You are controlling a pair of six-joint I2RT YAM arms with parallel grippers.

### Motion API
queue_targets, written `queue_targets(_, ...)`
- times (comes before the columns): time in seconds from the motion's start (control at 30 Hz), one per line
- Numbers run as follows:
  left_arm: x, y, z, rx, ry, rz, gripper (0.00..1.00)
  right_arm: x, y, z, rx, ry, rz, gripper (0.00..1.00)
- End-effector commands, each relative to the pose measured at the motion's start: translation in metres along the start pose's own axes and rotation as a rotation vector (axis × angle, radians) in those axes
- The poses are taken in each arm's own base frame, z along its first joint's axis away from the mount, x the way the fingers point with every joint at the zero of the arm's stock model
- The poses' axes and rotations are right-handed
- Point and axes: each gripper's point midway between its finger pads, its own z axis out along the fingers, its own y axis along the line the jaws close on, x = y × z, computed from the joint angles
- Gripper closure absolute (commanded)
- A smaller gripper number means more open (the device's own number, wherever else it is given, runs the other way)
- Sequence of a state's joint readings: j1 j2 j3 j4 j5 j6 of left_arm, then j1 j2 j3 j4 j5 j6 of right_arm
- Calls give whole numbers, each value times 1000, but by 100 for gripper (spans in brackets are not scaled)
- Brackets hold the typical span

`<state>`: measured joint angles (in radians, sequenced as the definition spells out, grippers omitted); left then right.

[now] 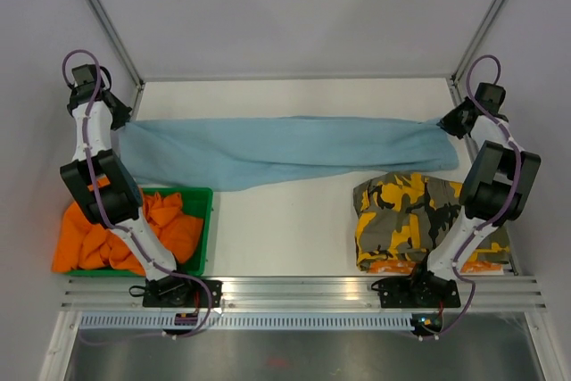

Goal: Fold and stack the trousers
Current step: Fold the trousers

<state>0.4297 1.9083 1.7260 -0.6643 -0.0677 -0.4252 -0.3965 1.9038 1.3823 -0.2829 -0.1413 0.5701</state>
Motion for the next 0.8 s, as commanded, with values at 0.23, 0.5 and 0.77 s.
queue_targets(0.23,-56,4,10,-41,-171,-9,98,-109,51,-29,-144,-274,-68,100)
queue_targets(0.5,-72,-4,-15,-6,-225,0,98,-131,73,-134,-181,-450,-108,100)
queue_targets(0.77,-85,2,-57,-21,-301,40,98,-79,25,-164,-52,-435,-146,100)
